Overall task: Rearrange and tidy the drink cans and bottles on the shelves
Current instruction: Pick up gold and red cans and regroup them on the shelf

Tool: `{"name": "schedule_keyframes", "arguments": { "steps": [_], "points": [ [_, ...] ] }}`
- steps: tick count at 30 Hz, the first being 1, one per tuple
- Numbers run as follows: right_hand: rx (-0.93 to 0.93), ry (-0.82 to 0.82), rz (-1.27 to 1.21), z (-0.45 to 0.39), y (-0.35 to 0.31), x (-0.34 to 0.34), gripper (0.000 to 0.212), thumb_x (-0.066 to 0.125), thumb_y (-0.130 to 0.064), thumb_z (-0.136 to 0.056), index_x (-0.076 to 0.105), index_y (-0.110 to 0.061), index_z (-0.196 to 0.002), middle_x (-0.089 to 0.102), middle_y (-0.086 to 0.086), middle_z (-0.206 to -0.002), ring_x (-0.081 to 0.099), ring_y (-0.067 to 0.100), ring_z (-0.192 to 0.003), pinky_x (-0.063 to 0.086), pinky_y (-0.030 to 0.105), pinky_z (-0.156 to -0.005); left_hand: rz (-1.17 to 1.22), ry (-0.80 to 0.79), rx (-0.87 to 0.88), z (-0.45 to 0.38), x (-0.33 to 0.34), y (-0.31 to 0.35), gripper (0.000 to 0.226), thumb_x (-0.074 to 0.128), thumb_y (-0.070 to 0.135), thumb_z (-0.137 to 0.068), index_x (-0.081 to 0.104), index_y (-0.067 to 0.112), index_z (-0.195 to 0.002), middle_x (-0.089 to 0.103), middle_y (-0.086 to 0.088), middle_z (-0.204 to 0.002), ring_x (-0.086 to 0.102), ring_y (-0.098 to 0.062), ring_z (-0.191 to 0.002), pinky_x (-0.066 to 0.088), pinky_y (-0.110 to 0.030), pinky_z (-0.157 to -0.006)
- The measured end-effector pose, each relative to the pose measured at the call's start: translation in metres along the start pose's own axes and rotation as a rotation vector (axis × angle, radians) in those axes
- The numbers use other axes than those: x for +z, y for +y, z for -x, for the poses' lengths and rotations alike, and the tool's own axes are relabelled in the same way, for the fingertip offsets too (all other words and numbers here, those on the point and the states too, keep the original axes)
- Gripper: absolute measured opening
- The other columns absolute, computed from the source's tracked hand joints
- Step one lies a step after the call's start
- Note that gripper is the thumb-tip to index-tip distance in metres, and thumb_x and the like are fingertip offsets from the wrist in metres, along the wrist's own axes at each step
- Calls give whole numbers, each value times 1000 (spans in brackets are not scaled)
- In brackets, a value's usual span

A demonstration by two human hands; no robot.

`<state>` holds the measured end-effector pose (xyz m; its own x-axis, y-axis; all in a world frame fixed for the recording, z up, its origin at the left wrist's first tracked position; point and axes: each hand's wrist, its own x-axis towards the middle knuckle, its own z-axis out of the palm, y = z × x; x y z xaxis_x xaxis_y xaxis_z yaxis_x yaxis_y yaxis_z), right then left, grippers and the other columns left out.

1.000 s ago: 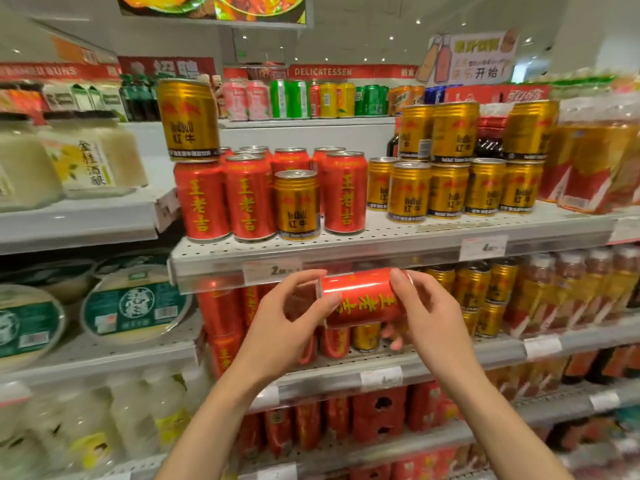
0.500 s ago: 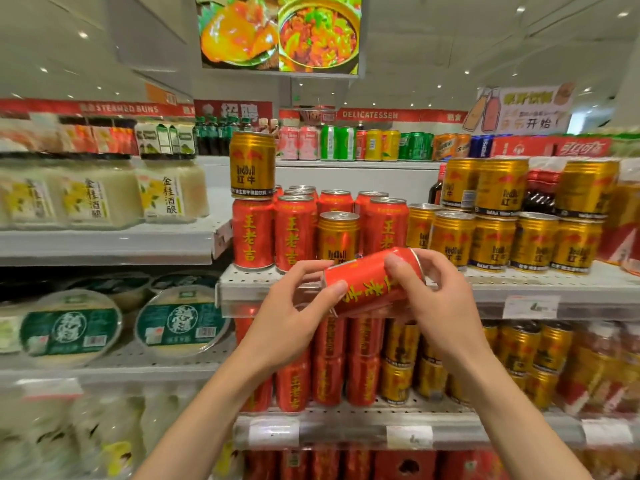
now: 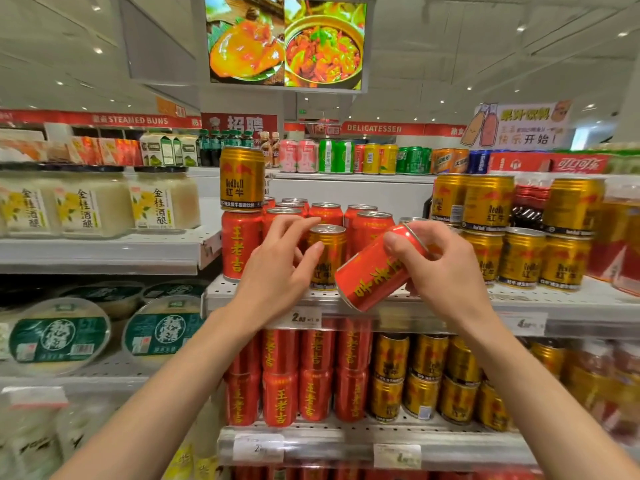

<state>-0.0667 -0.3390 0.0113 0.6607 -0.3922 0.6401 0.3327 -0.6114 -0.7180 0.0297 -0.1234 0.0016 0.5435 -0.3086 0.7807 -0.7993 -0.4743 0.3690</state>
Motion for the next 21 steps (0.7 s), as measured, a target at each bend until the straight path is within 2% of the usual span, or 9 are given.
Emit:
{"name": "schedule_keyframes", "arguments": {
  "steps": [3,7,11,13,16,19,21],
  "points": [
    [2,-4,5,2,2,-3,59,64,-73,-73,65,-31,-115,67,-13,-106,68,15,-95,62,51,-73,-74,-47,-24,-9,3,5,37,61,37,-99,59,28,-135,54,13,-127,63,-2,-72,58,-45,-85],
    [1,1,15,4,5,-11,57,65,-74,-72,66,-33,-113,69,-15,-105,69,12,-94,61,51,-74,-51,-13,-41,-12,6,11,24,69,35,-94,65,26,-116,55,14,-112,56,-1,-68,55,-42,-86],
    [-18,16,42,6,5,-17,60,63,-75,-73,66,-33,-115,66,-19,-109,65,8,-100,61,48,-80,-38,26,-45,-12,6,13,24,75,34,-89,65,22,-107,51,11,-102,51,-1,-71,52,-37,-80],
    [-25,15,44,8,5,-19,57,66,-71,-76,65,-31,-116,65,-20,-110,64,6,-102,60,46,-83,-30,16,-29,-12,4,13,25,76,36,-88,63,23,-105,51,8,-107,52,-4,-82,50,-33,-83],
    [-36,6,47,9,5,-21,48,68,-61,-81,64,-29,-117,63,-21,-108,62,3,-101,58,40,-86,-42,-6,16,-11,2,11,27,77,36,-87,61,22,-104,55,3,-122,49,-15,-115,45,-31,-95],
    [-47,9,56,10,5,-23,47,68,-58,-82,64,-29,-118,63,-20,-109,61,1,-102,57,36,-88,-45,-65,39,-9,-3,15,26,74,36,-90,57,23,-107,59,3,-129,49,-16,-120,48,-36,-96],
    [-52,13,59,10,5,-24,47,68,-58,-82,64,-29,-118,63,-20,-109,60,0,-102,57,36,-88,-57,-118,39,-8,-8,19,27,71,38,-92,54,24,-108,61,2,-132,54,-18,-121,45,-32,-96]
  ]
}}
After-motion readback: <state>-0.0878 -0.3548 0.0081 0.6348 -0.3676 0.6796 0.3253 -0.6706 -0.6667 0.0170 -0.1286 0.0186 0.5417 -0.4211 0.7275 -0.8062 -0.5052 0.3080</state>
